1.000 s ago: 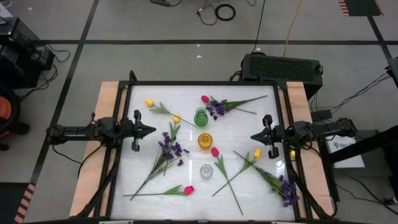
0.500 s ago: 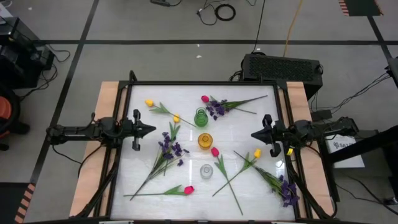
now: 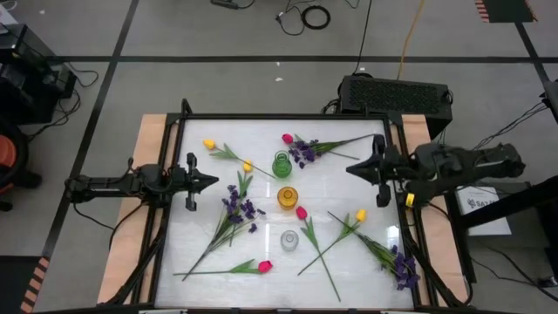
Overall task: Sort flowers into vase by color
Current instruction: Put the top right purple flowers into the green vase
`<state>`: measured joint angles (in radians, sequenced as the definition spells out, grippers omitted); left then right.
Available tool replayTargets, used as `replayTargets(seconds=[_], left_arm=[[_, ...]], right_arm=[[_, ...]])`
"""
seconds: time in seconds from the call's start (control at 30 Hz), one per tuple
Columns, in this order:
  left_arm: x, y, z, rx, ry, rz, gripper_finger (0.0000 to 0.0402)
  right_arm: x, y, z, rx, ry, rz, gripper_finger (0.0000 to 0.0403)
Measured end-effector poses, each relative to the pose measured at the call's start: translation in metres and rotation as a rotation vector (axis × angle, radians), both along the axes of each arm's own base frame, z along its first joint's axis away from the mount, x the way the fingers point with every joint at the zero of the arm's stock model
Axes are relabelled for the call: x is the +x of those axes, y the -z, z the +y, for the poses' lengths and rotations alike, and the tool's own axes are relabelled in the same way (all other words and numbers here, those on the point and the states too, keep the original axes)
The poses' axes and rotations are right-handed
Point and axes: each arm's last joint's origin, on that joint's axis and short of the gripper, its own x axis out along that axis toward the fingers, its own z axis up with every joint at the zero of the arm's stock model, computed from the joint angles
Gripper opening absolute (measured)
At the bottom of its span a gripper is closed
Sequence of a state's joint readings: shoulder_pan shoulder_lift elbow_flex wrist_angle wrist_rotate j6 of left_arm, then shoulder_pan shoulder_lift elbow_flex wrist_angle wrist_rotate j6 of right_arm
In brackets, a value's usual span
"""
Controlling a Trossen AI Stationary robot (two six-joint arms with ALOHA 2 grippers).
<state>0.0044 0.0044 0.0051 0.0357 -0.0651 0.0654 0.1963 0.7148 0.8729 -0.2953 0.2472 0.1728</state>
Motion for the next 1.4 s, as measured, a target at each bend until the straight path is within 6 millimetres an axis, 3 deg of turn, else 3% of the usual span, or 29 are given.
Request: replayTargets(seconds=[0.17,0.3,0.4,0.57,0.77,0.93,1.2,1.4], left_arm=[[0.000,0.000,0.000,-0.007,0.000,-0.001,0.0018],[0.000,0.000,0.000,-0.032,-0.016,-0.004,0.0018],[0.000,0.000,0.002,-0.086,-0.059,-0.014,0.0018],[0.000,-0.001,0.002,-0.131,-0.072,-0.020,0.0018],[0.001,-0.006,0.003,-0.168,-0.107,0.037,0.0018],[0.006,-0.031,0.003,-0.180,-0.110,0.063,0.0018],[0.029,-0.092,0.003,-0.061,-0.113,0.209,0.0018],[0.050,-0.120,0.003,0.057,-0.105,0.263,0.0018]], right_arm=[[0.020,-0.055,0.001,-0.089,0.084,0.077,0.0000],[0.030,-0.063,0.001,-0.124,0.177,0.129,0.0000],[0.040,-0.045,0.001,-0.126,0.258,0.204,0.0000],[0.054,0.005,0.003,-0.123,0.293,0.332,0.0001],[0.058,0.055,-0.003,-0.106,0.326,0.459,0.0026],[0.057,0.073,-0.020,-0.115,0.395,0.517,0.0077],[0.065,0.093,-0.053,-0.116,0.430,0.528,0.0166],[0.073,0.117,-0.090,-0.039,0.434,0.665,0.0179]])
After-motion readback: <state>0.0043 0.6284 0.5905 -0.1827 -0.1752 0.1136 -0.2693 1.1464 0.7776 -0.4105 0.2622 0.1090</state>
